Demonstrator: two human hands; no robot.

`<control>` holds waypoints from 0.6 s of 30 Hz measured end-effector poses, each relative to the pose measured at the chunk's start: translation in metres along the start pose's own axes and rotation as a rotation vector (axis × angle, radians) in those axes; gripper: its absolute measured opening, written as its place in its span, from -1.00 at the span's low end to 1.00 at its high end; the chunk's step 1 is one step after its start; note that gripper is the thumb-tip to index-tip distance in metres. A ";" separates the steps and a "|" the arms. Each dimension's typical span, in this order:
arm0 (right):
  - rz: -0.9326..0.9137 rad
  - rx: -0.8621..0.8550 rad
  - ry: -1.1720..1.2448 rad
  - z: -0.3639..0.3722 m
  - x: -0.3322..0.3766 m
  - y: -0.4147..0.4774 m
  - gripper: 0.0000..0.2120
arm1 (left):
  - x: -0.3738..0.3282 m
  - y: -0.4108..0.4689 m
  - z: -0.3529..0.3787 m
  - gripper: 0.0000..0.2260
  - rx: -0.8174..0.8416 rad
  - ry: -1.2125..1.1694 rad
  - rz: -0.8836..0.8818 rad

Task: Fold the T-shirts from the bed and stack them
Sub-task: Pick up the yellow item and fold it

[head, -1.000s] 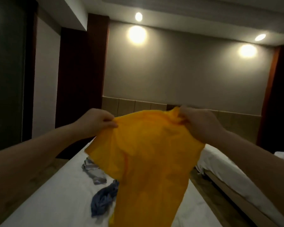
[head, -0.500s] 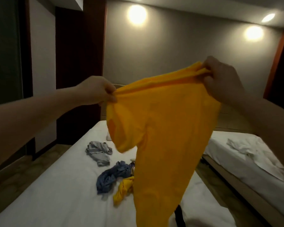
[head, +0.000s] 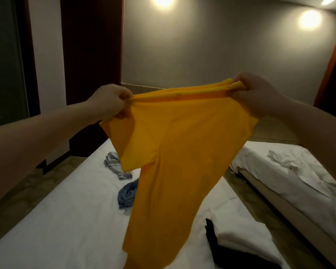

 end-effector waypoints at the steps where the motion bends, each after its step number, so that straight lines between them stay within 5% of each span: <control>1: 0.004 0.002 0.009 0.001 -0.001 0.000 -0.73 | -0.001 0.000 -0.001 -0.82 0.002 -0.033 0.006; 18: 0.089 -0.035 0.011 0.111 -0.086 0.081 -0.82 | 0.098 0.095 0.090 -0.84 0.065 0.020 -0.092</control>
Point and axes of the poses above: each hand's wrist, its own y-axis towards the middle knuckle, its own z-axis out of the palm, x = y × z, the point moved 10 cm from there along y, towards the middle knuckle, and after that the axes turned 9 degrees about x, right-handed, at the moved point
